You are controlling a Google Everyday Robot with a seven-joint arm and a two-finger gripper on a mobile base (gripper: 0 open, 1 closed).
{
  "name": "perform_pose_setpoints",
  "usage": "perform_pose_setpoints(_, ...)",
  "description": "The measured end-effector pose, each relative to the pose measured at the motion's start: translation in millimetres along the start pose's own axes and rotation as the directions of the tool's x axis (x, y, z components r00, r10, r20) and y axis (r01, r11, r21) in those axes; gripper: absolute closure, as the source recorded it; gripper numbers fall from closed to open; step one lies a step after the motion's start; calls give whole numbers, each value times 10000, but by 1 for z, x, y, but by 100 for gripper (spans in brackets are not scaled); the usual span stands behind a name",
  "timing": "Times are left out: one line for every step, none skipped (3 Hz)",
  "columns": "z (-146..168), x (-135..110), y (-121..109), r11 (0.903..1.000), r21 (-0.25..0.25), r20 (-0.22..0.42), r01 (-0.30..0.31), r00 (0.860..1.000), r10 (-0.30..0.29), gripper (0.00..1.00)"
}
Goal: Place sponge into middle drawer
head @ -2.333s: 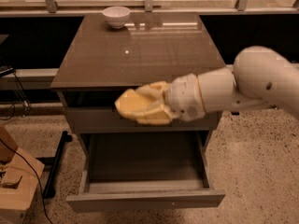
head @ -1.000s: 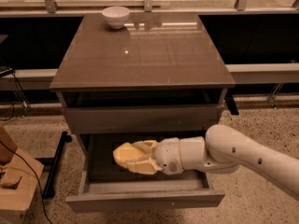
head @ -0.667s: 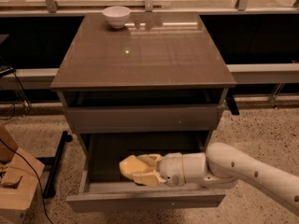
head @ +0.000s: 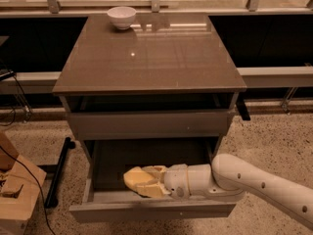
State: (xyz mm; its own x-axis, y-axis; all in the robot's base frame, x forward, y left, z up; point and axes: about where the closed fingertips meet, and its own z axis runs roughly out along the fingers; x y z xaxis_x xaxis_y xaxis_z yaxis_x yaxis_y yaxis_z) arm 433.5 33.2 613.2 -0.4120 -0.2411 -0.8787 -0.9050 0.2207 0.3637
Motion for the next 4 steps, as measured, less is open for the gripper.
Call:
perform_pose_setpoints(14,24,-27,9999,122,-65,13,10000,-12,100)
perform_pose_setpoints(31,68,-73,9993,-183,160,-328,9993,331,100)
perform_pose_setpoints(41,97,-110,9979,-174,400,-622,9972,629,100)
perform_pose_setpoints(47,109,-148,9980,160,275,-606,9978,601,81)
